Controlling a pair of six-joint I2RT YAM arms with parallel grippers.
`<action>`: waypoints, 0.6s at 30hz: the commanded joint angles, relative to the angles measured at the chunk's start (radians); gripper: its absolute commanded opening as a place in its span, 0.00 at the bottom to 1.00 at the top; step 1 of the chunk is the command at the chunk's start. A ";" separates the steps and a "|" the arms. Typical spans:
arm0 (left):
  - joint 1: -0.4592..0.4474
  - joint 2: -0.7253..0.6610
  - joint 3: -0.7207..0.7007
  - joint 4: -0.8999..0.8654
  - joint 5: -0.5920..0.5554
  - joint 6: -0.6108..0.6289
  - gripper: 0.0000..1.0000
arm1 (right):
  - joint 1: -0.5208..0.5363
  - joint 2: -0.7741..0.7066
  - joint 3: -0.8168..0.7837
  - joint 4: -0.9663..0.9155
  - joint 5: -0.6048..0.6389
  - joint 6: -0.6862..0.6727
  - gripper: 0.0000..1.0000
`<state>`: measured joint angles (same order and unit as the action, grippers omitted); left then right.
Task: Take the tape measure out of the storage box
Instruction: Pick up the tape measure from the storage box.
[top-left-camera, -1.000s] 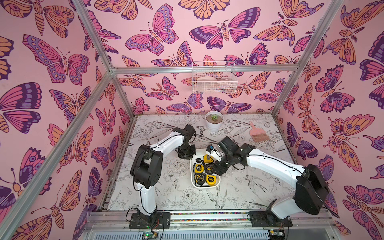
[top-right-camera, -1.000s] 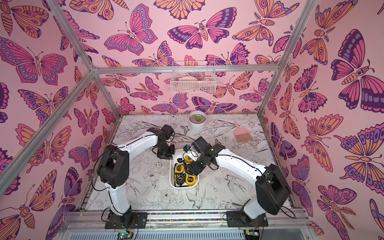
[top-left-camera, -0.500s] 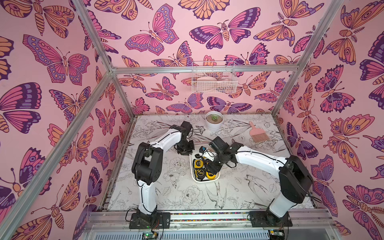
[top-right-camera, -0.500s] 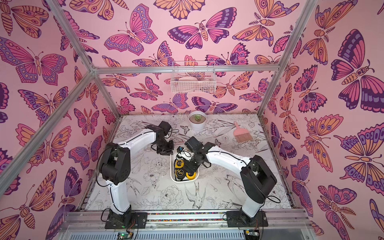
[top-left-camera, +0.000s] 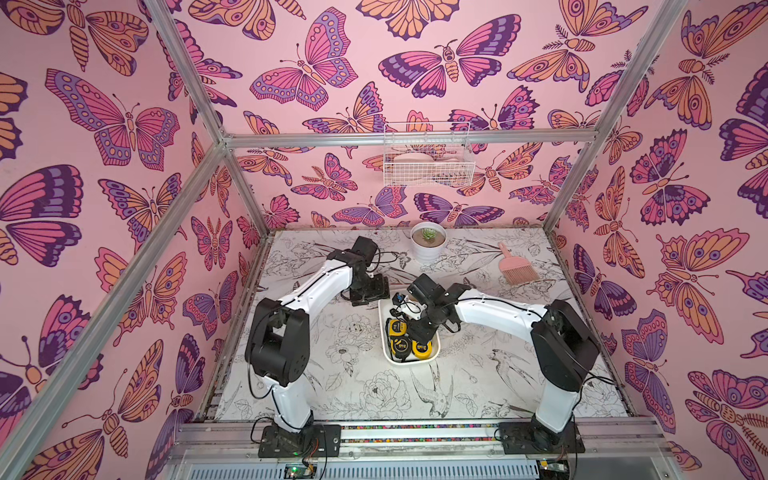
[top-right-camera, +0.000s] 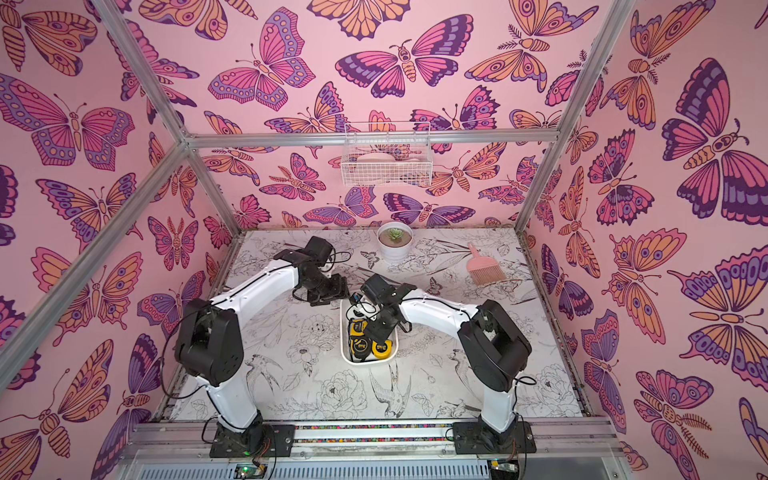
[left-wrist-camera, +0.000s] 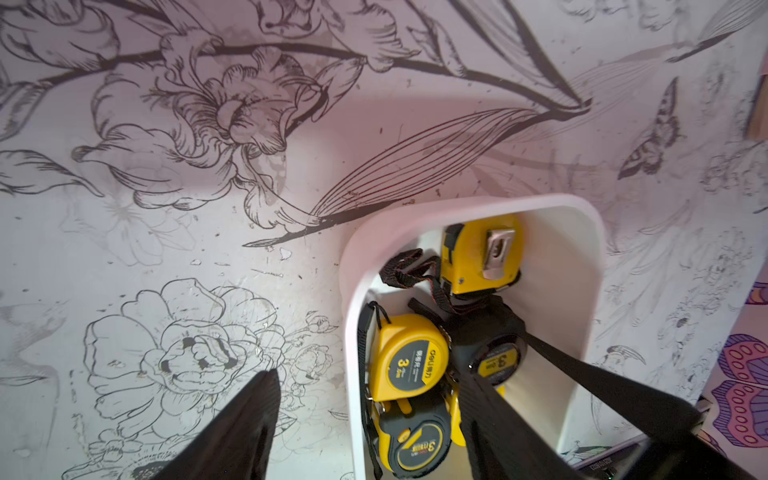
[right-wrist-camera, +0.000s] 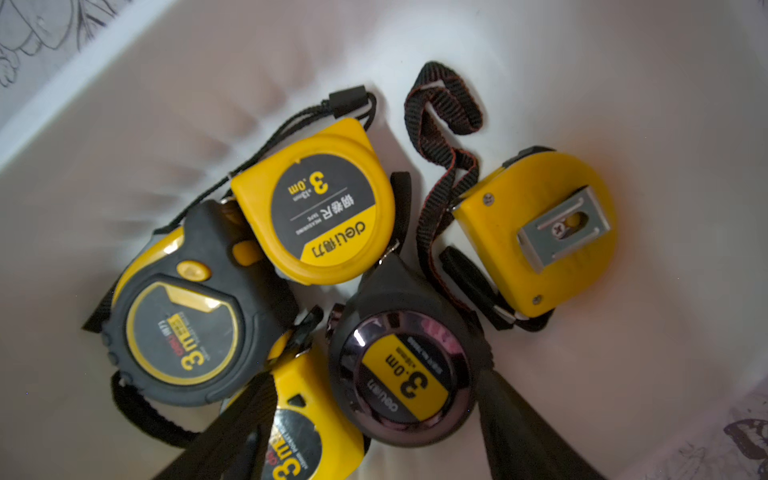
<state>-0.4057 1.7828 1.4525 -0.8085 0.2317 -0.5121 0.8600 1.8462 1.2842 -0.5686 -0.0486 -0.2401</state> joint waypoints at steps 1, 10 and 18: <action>0.011 -0.077 -0.027 -0.002 -0.031 0.022 0.77 | 0.005 0.035 0.037 -0.034 0.037 0.002 0.80; 0.054 -0.214 -0.067 0.000 -0.056 0.032 0.82 | 0.007 0.139 0.112 -0.107 0.105 0.028 0.79; 0.062 -0.253 -0.095 0.001 -0.049 0.039 0.83 | 0.008 0.176 0.163 -0.230 0.160 0.078 0.71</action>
<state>-0.3477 1.5482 1.3800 -0.8070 0.1867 -0.4957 0.8730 2.0006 1.4387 -0.6590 0.0521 -0.2092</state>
